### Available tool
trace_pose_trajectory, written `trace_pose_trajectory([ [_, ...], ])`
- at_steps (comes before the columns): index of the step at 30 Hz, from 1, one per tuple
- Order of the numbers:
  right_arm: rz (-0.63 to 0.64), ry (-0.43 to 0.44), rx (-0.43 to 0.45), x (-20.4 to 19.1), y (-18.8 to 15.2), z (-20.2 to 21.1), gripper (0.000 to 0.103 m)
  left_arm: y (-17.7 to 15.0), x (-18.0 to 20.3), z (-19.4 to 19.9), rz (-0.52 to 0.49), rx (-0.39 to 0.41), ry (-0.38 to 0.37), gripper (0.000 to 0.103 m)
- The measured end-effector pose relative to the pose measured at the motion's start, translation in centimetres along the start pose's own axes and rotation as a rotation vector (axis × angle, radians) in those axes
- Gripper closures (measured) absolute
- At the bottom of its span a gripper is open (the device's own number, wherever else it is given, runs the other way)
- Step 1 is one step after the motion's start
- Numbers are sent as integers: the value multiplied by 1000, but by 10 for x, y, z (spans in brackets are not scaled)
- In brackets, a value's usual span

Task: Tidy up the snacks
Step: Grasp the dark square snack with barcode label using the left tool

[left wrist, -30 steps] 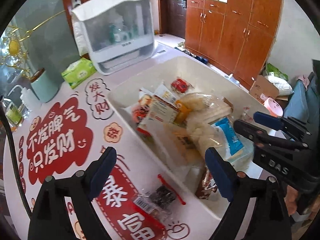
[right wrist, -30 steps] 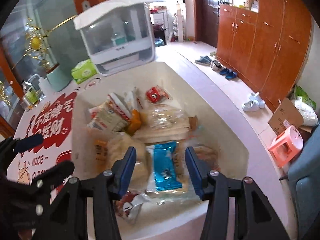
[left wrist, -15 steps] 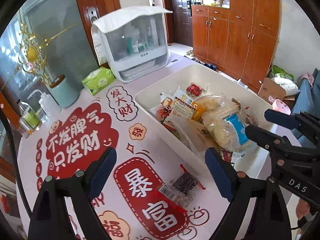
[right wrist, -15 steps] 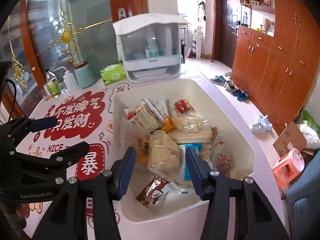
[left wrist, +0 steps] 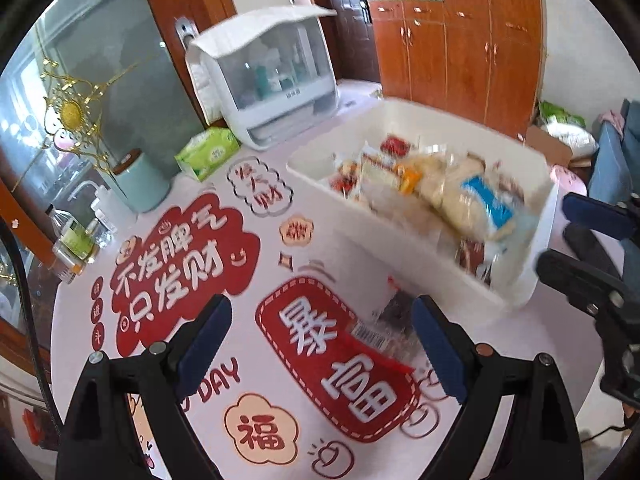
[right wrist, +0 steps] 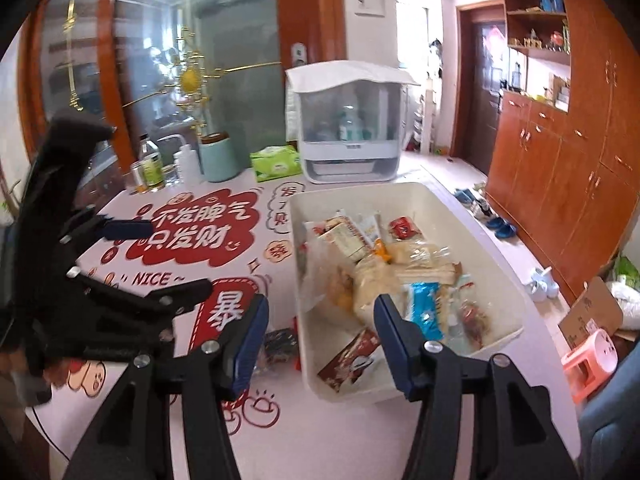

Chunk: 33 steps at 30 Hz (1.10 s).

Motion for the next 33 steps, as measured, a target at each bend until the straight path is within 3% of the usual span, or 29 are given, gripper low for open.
trace_pose_trajectory([
  [5,78,-70,78,-21,-50,-6,47,-13,3,-36,-52,-68,-53,12],
  [11,88,-93,42,-29,-93,-29,48,-15,18,-85,-140,-153,-139,12],
  [19,-3,-39,-80,-14,-100,-60,47,8,40,-133,-180,-233,-260,12],
  [27,-71,-15,-150,-2,-104,-81,47,19,50,-157,-181,-267,-297,12],
  [30,-72,-29,-160,-3,-105,-85,47,17,47,-158,-144,-262,-324,21],
  [31,-73,-29,-164,-2,-105,-86,47,16,46,-156,-133,-245,-324,34],
  [33,-76,-28,-167,-2,-106,-87,47,15,43,-152,-93,-234,-326,39],
])
Point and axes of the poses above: each gripper's, at about its wrist camera, not at the fingertips, and z roughly against the way its jaws point, x to its right, y to its top, the point moved 1 cm from there along -z, roughly the way its jaws point, and after that the axes turned 10 degrees about -x, right-handed, at the moved point
